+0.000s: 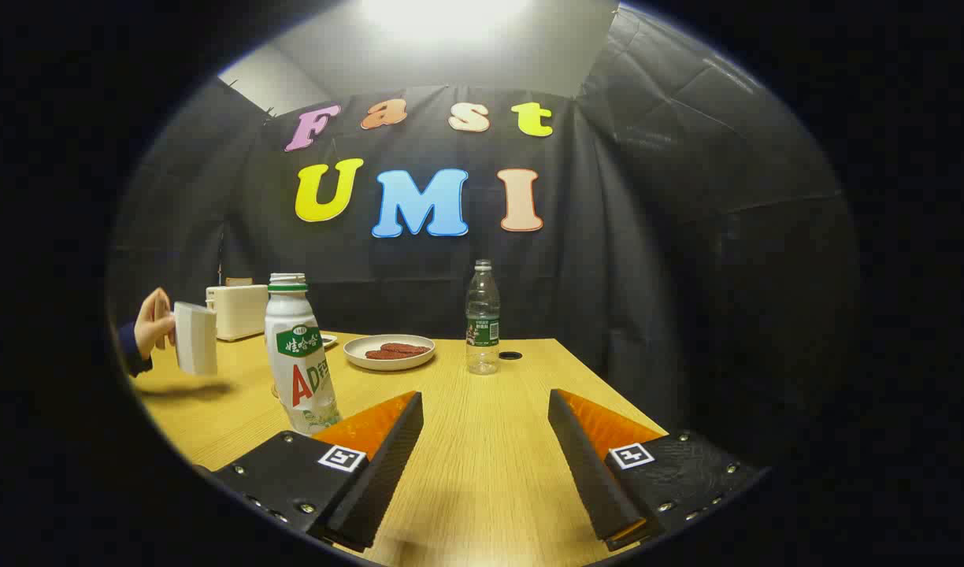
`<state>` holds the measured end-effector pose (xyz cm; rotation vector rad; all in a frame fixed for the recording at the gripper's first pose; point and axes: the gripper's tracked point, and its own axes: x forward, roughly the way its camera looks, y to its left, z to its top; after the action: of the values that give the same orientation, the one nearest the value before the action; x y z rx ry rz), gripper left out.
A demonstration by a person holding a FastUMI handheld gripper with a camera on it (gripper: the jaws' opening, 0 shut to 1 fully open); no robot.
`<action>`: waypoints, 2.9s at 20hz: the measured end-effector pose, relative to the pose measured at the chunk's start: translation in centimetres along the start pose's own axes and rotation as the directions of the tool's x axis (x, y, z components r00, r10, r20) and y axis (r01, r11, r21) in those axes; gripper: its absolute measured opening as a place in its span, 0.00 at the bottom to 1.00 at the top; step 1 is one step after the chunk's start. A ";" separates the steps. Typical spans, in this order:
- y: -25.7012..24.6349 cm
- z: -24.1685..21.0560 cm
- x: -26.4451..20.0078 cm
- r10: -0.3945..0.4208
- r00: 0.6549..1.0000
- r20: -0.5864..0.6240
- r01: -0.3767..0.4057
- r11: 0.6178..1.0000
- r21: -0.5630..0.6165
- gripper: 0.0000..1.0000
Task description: Take the bottle from table, then pour the juice into the cup, finally place the bottle on the coaster
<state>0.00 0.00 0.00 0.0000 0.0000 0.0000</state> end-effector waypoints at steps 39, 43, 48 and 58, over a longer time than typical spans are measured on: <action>2.4 5.6 6.1 -0.036 0.996 0.079 0.036 0.999 0.002 0.97; 5.3 6.7 4.6 0.038 0.997 0.072 -0.044 0.995 0.085 0.97; 8.6 6.4 2.4 0.123 0.992 0.041 -0.126 0.986 0.110 0.97; 16.3 2.3 1.5 0.256 0.967 -0.011 -0.254 0.964 0.080 0.97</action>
<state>1.53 16.33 2.30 0.0783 0.0216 0.2578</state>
